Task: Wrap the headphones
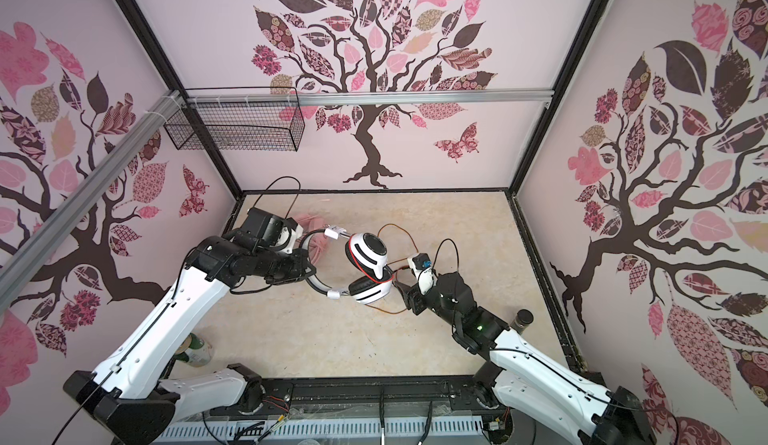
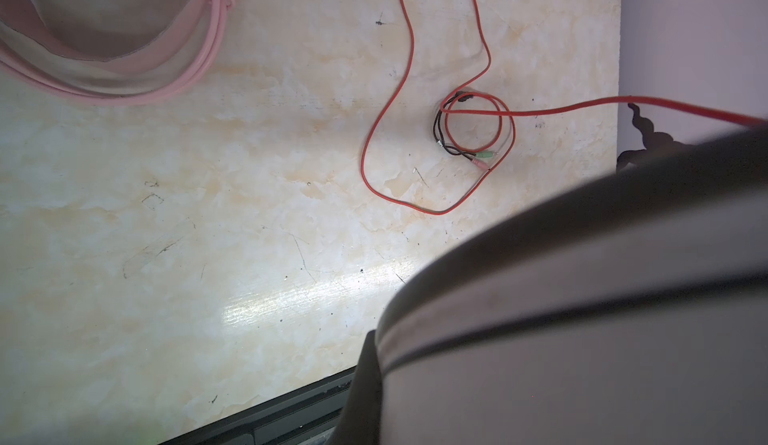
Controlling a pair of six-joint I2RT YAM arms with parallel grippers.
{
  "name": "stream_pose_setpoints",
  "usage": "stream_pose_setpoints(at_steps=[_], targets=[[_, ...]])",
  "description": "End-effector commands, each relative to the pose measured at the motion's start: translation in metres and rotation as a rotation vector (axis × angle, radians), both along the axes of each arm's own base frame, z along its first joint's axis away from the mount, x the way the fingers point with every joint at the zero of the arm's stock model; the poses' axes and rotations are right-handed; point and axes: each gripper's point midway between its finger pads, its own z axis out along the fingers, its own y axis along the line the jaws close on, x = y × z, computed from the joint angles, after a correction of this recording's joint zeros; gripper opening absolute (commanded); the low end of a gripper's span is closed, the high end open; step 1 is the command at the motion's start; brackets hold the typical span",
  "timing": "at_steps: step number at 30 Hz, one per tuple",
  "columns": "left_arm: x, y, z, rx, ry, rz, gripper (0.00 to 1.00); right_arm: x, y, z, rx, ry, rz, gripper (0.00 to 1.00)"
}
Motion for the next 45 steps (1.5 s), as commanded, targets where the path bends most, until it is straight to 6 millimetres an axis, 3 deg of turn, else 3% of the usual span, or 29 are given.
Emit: stream_pose_setpoints(at_steps=[1, 7, 13, 22, 30, 34, 39, 45], targets=[[0.004, -0.013, 0.06, -0.149, -0.116, 0.001, 0.0, -0.001, 0.01, 0.003, 0.051, -0.009, 0.043, 0.64], [0.006, 0.008, 0.085, -0.118, -0.175, 0.125, 0.0, 0.01, 0.024, -0.01, 0.053, -0.03, 0.088, 0.63], [0.006, 0.019, 0.102, -0.128, -0.189, 0.207, 0.0, 0.058, 0.009, -0.021, 0.099, -0.042, -0.022, 0.6], [0.018, 0.02, 0.141, -0.17, -0.287, 0.249, 0.0, 0.11, 0.043, -0.045, 0.032, -0.066, 0.139, 0.62], [0.026, 0.017, 0.15, -0.172, -0.314, 0.238, 0.0, 0.146, 0.056, -0.07, 0.079, 0.007, 0.192, 0.59], [0.03, 0.017, 0.151, -0.161, -0.325, 0.235, 0.0, 0.159, 0.059, -0.071, 0.137, 0.004, 0.166, 0.56], [0.037, 0.016, 0.15, -0.143, -0.332, 0.234, 0.0, 0.167, 0.066, -0.073, 0.139, 0.013, 0.185, 0.39], [0.044, 0.017, 0.151, -0.134, -0.34, 0.248, 0.0, 0.157, 0.063, -0.074, 0.165, 0.025, 0.185, 0.32]])
